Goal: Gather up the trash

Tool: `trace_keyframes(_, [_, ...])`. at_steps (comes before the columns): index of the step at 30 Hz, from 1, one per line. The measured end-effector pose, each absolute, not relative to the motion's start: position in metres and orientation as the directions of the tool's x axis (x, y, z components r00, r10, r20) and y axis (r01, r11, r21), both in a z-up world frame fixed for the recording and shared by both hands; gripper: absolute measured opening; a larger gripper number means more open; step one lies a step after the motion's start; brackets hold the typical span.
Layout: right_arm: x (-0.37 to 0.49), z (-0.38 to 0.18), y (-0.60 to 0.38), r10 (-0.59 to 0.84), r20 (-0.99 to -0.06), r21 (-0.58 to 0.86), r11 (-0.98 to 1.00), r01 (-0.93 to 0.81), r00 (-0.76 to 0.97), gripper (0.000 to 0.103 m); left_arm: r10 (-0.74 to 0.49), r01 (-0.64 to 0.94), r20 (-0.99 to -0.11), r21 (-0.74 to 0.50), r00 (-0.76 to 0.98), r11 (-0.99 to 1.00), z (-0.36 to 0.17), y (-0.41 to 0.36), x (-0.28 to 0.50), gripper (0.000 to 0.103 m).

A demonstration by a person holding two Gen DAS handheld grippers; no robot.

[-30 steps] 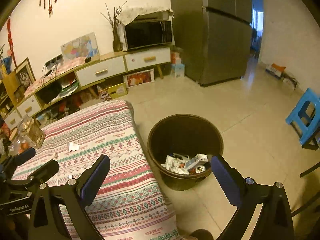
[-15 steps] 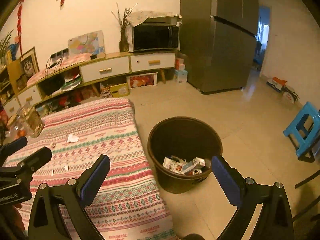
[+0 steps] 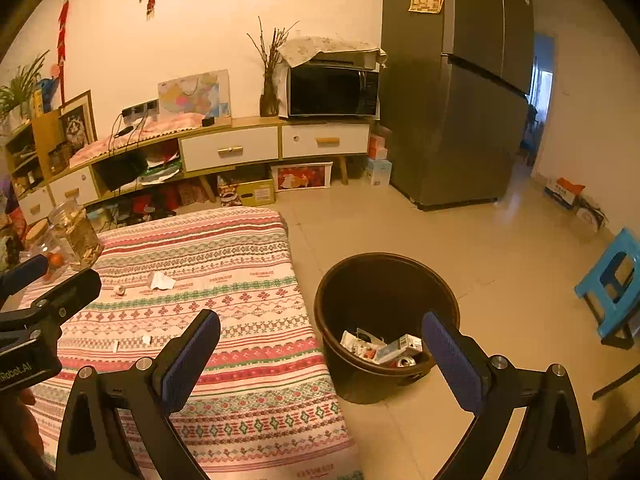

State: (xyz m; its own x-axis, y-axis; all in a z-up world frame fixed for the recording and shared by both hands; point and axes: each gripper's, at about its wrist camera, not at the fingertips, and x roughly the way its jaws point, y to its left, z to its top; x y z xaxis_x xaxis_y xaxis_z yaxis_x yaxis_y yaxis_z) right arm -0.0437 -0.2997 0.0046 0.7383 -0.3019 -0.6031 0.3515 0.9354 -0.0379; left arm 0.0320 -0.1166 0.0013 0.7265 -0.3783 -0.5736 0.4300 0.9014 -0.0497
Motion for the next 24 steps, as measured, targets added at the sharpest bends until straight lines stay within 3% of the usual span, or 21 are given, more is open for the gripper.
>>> trace_keyframes(12, [-0.0452, 0.0063, -0.3007, -0.269, -0.594, -0.006, 0.944, 0.331, 0.758, 0.102, -0.33, 0.369, -0.555, -0.045, 0.763, 0.929, 0.0011, -0.1075, 0.0235, 0.103])
trace_keyframes(24, [-0.0463, 0.0046, -0.3006, -0.273, -0.604, -0.017, 0.944, 0.33, 0.748, 0.102, -0.316, 0.367, -0.594, -0.038, 0.739, 0.929, -0.0063, -0.1141, 0.0225, 0.103])
